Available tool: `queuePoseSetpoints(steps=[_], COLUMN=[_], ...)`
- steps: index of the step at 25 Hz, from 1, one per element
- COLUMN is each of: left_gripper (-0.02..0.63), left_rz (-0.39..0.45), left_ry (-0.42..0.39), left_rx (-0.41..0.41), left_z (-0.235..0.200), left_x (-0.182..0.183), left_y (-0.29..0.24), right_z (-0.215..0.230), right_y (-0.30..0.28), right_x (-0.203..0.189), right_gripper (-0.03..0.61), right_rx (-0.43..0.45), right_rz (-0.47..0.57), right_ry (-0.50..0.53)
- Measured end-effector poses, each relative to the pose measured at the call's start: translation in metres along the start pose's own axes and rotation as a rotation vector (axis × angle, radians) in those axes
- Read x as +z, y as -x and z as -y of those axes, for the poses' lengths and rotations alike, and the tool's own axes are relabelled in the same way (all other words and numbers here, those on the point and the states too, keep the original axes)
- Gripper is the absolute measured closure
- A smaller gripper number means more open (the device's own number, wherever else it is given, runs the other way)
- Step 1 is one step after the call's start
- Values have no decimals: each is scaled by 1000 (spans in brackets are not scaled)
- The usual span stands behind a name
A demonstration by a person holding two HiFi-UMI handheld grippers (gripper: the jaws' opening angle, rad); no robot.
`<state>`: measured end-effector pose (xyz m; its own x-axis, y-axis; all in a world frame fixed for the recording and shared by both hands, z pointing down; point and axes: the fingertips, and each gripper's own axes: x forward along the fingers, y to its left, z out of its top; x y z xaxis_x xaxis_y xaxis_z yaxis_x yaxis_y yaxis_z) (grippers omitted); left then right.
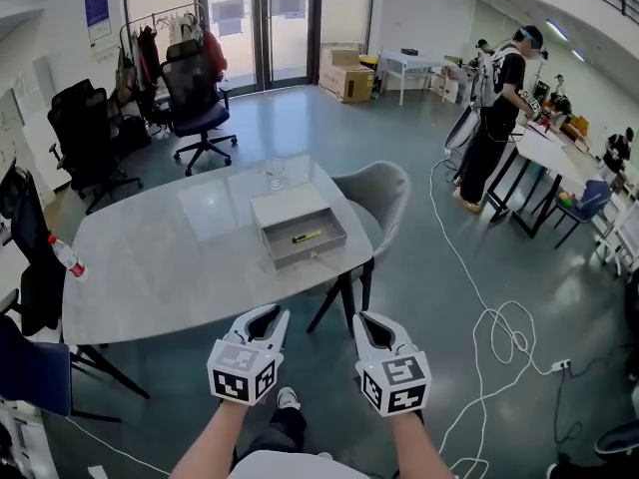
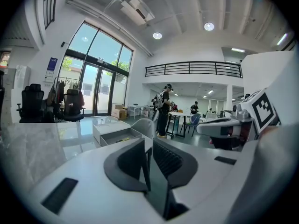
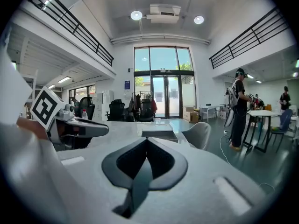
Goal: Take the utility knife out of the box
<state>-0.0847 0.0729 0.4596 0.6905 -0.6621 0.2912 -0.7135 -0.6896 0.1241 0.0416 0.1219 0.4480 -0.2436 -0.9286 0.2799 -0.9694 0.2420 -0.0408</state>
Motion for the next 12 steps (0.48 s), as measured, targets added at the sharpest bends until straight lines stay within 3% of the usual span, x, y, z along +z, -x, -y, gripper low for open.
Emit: queuePoseSetpoints(steps=[12], left_gripper=[531], left_rz=[-36], left_ry=[33], left_rx=[-27], left_z=[-54], left_x=[16], left_y=[-74], right_z=[35], right_y=[-87], right_x=[18], right_gripper=[574], right_rx=[-4], right_rz=[-44], right_ry=[-4])
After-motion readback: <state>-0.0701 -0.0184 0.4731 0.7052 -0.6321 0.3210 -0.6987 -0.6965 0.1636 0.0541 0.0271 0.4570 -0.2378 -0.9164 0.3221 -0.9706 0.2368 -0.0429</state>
